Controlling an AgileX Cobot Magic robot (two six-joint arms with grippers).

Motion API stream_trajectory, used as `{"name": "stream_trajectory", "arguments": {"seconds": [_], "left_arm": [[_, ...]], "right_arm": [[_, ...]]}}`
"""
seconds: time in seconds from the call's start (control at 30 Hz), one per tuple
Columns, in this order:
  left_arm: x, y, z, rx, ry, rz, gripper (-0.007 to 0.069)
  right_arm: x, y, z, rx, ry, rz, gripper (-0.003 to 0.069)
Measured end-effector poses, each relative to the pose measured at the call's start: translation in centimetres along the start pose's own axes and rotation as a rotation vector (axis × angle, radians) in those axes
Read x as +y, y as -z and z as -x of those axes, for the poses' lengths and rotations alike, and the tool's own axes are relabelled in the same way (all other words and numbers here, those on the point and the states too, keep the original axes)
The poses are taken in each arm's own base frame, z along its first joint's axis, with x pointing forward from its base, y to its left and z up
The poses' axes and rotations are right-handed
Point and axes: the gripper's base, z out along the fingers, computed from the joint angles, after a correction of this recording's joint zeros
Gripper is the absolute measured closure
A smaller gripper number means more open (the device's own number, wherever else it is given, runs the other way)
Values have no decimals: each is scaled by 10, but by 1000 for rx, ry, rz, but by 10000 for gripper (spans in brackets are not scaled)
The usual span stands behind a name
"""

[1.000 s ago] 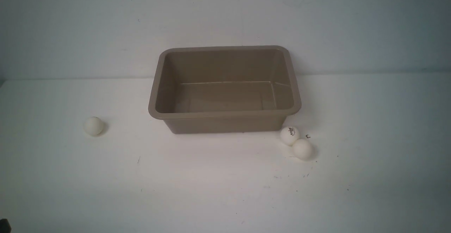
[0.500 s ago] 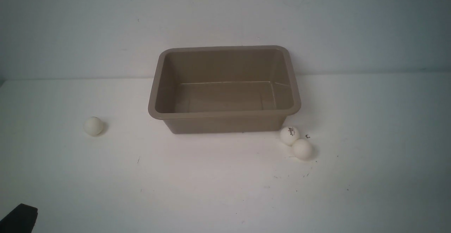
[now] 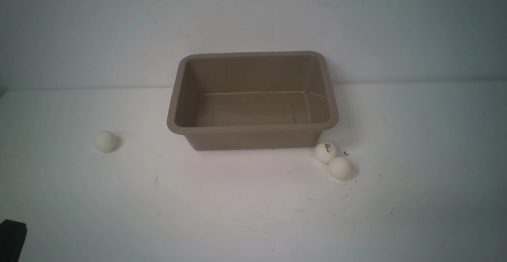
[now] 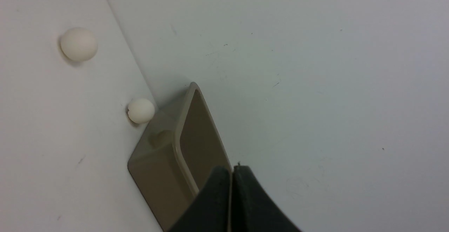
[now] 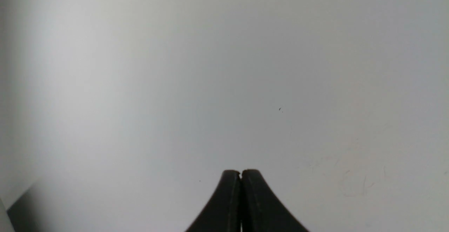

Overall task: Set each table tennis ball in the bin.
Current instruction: Use the right arm to clamp the table tennis ball closest to it

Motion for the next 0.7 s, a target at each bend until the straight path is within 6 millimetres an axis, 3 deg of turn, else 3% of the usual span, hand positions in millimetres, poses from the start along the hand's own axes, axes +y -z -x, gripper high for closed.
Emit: {"name": "stream_trajectory", "arguments": {"seconds": [0.7], "left_arm": [[1,2,-19,215,-76,-2,628]], "right_arm": [[2,0,-9,100,-6,23,675]]}}
